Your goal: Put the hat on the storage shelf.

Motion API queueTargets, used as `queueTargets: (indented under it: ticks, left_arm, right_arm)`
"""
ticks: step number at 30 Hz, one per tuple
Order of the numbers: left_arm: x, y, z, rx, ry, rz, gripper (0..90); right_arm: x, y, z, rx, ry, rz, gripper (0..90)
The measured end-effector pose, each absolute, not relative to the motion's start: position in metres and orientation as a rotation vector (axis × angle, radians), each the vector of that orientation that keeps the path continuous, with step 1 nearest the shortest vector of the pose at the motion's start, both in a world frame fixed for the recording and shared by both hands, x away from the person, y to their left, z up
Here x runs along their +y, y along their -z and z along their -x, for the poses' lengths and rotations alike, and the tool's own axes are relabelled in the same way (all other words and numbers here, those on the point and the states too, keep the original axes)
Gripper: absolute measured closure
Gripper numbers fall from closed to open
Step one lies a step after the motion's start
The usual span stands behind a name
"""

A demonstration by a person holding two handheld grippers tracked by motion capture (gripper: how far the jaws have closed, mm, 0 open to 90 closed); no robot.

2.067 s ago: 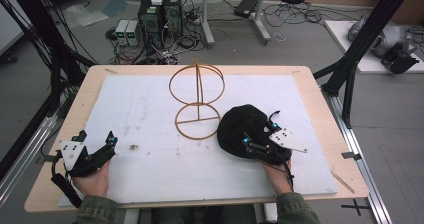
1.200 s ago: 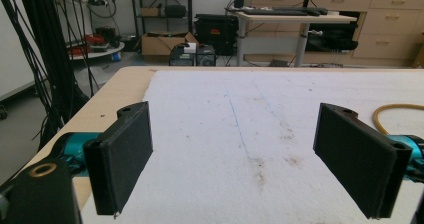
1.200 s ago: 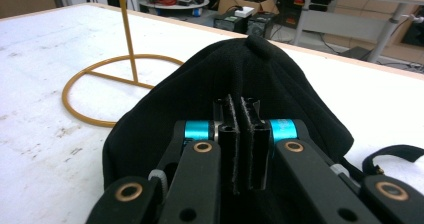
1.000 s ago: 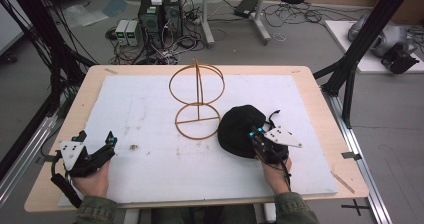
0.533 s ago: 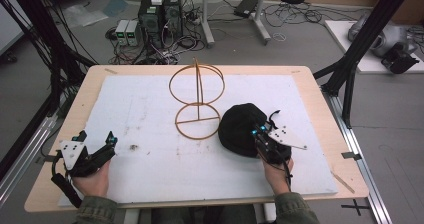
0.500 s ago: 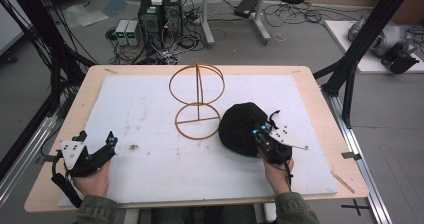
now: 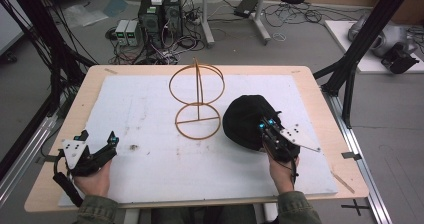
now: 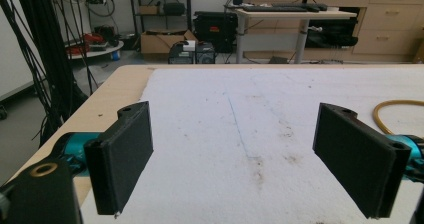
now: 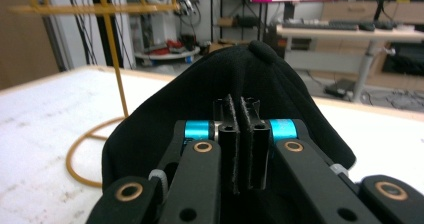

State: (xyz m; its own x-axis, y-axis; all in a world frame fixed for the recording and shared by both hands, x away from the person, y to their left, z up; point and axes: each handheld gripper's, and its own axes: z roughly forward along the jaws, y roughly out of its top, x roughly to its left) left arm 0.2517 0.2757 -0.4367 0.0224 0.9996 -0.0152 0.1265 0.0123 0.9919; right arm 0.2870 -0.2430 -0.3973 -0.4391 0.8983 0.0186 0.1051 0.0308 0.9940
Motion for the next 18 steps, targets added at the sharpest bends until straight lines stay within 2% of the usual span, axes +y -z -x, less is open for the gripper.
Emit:
queueTargets:
  ticks: [18]
  left_arm:
    - [0.279, 0.435, -0.251, 1.295, -1.111, -1.289, 16.5]
  right_arm:
    - [-0.246, 0.374, -0.278, 1.478, -1.575, -0.894, 87.8]
